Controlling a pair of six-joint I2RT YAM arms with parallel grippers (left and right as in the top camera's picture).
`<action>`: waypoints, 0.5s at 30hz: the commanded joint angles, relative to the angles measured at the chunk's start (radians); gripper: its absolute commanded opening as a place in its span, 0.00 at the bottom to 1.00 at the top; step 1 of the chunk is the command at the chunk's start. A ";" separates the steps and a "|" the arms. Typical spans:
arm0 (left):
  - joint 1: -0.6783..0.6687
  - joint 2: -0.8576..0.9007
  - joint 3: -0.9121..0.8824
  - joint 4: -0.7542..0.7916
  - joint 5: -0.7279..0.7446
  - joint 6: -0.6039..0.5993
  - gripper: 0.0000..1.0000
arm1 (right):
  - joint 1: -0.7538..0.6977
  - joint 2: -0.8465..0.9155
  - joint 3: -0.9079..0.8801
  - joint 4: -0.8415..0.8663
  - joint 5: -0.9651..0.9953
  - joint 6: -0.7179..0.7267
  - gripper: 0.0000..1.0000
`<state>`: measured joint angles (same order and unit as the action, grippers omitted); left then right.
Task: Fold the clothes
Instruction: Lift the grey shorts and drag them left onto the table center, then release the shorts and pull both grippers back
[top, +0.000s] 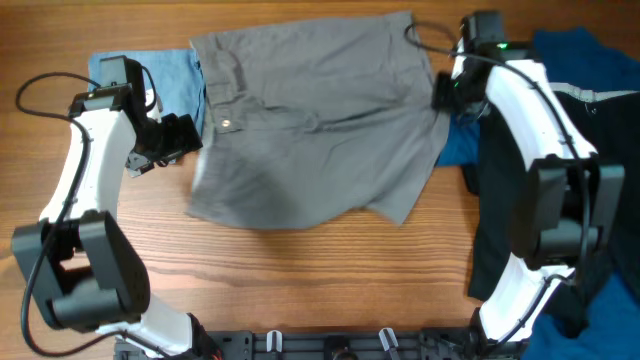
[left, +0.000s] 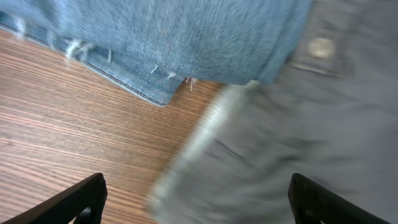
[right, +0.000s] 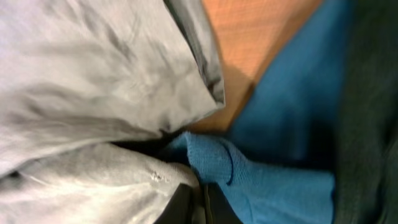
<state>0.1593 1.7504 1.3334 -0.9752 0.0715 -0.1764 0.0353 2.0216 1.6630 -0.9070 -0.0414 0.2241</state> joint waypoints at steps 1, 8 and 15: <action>0.000 0.101 -0.008 -0.019 0.014 0.013 0.97 | -0.036 -0.021 0.024 0.108 0.055 -0.023 0.36; -0.033 0.120 -0.008 -0.051 0.201 0.119 0.95 | -0.071 -0.144 0.024 -0.137 -0.082 -0.006 0.67; -0.056 0.121 -0.008 -0.070 0.158 0.148 0.95 | -0.047 -0.199 -0.152 -0.409 -0.174 0.140 0.54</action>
<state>0.1043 1.8664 1.3304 -1.0431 0.2493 -0.0555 -0.0288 1.8091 1.6402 -1.3212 -0.1528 0.3050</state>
